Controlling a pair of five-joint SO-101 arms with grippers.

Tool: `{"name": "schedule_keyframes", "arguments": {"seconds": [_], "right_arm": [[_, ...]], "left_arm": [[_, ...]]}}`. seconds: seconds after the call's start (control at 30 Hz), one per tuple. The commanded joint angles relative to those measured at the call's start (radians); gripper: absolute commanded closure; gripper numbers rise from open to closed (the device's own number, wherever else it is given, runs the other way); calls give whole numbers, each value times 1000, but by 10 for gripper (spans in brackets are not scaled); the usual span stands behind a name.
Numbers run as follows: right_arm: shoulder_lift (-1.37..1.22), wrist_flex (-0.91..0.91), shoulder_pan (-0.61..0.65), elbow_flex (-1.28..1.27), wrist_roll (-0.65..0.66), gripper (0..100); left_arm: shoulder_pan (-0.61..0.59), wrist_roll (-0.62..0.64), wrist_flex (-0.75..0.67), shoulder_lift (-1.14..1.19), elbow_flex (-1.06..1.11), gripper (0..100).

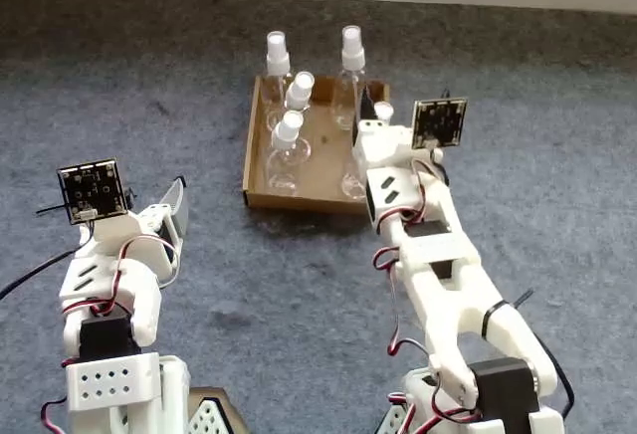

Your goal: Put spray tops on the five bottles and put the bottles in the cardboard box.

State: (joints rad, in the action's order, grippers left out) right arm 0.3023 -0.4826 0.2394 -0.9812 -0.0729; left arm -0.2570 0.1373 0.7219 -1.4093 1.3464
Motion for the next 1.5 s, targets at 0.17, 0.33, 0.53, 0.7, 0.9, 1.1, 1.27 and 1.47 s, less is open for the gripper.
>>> {"name": "schedule_keyframes", "arguments": {"seconds": [0.17,0.33,0.53,0.7,0.9,1.1,1.27,1.47], "right_arm": [[42,81,-5,148,3,623],[42,202,-5,274,3,623],[42,404,-5,464,3,623],[42,549,-8,587,3,625],[94,704,-28,644,3,679],[349,831,-35,559,3,927],[599,860,-35,278,3,991],[946,863,-36,-93,8,993]], "left_arm": [[24,6,-21,-13,-8,776],[24,6,-21,-13,-8,776],[24,6,-21,-13,-8,776],[24,6,-21,-13,-8,776],[24,6,-21,-13,-8,776],[22,5,-17,-16,-13,776],[19,0,-17,-16,-35,776],[16,-2,98,-16,-125,776]]}}
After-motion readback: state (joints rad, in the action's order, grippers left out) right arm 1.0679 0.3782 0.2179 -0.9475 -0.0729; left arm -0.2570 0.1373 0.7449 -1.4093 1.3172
